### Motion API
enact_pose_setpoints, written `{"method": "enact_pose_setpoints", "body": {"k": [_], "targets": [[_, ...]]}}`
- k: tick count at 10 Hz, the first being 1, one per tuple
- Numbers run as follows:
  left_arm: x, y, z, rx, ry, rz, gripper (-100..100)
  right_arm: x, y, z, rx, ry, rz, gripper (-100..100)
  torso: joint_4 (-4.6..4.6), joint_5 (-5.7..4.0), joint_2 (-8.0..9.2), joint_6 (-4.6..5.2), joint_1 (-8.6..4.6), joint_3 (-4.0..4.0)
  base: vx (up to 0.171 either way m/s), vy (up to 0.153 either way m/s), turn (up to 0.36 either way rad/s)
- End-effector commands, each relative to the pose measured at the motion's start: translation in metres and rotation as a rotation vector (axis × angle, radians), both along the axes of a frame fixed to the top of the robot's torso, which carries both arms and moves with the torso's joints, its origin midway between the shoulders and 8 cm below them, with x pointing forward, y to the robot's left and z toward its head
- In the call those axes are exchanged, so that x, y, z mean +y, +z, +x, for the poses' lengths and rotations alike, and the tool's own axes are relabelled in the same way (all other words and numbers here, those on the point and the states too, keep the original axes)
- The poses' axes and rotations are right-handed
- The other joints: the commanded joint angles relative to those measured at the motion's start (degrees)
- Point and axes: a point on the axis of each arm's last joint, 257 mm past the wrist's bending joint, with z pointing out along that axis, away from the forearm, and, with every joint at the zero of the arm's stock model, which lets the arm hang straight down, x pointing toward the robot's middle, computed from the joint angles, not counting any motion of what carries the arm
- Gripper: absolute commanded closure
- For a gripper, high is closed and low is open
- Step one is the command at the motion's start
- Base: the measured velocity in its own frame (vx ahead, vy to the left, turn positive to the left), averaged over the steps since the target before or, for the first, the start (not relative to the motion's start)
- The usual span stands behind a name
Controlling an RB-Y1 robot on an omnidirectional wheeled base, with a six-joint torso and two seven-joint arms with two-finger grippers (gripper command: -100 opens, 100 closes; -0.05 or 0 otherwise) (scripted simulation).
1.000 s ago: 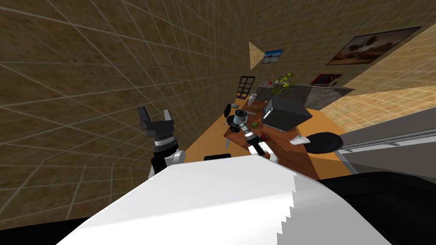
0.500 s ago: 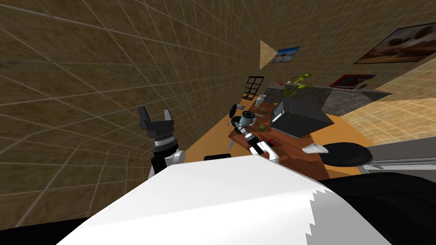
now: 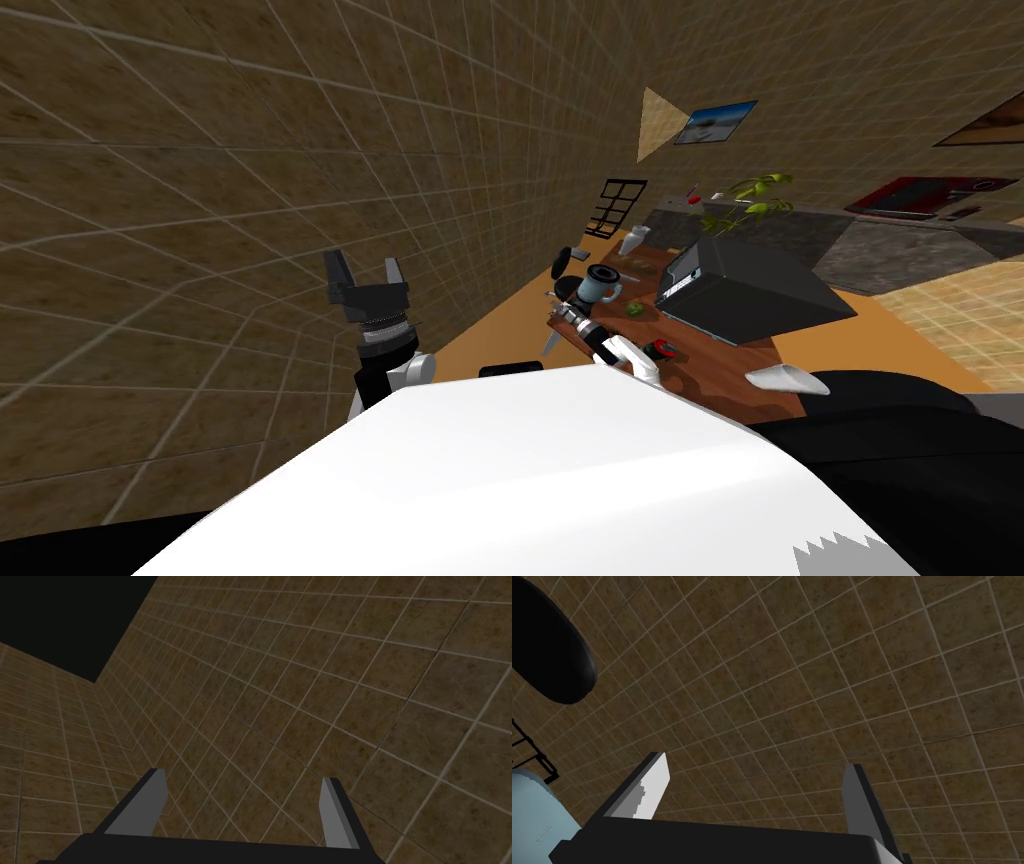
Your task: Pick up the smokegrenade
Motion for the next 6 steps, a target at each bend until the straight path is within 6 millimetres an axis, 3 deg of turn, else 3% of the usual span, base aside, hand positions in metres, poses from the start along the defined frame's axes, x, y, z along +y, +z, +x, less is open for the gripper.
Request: {"method": "enact_pose_setpoints", "body": {"k": [1, 2, 4, 5, 6], "targets": [[0.000, 0.000, 0.000, 0.000, 0.000, 0.000, 0, -0.013, -0.015, -0.007, 0.032, 0.001, -0.060, -100, 0.00, 0.00, 0.00, 0.00, 0.00, 0.00, -0.010, 0.033, 0.145], [0.000, 0.000, 0.000, 0.000, 0.000, 0.000, 0, -0.030, -0.042, -0.016, 0.090, 0.000, -0.139, -100, 0.00, 0.00, 0.01, 0.05, -0.04, 0.01, -0.007, 0.043, 0.254], [0.000, 0.000, 0.000, 0.000, 0.000, 0.000, 0, -0.032, -0.043, -0.016, 0.091, 0.005, -0.158, -100, 0.01, -0.01, 0.03, 0.06, -0.06, 0.02, -0.009, 0.016, 0.054], [0.000, 0.000, 0.000, 0.000, 0.000, 0.000, 0, -0.050, -0.064, -0.026, 0.139, 0.016, -0.249, -100, 0.01, -0.02, 0.03, 0.07, -0.12, 0.02, -0.020, 0.025, 0.241], [0.000, 0.000, 0.000, 0.000, 0.000, 0.000, 0, -0.054, -0.070, -0.028, 0.151, 0.012, -0.259, -100, 0.01, -0.01, 0.04, 0.01, -0.09, 0.02, -0.015, 0.018, 0.155]]}}
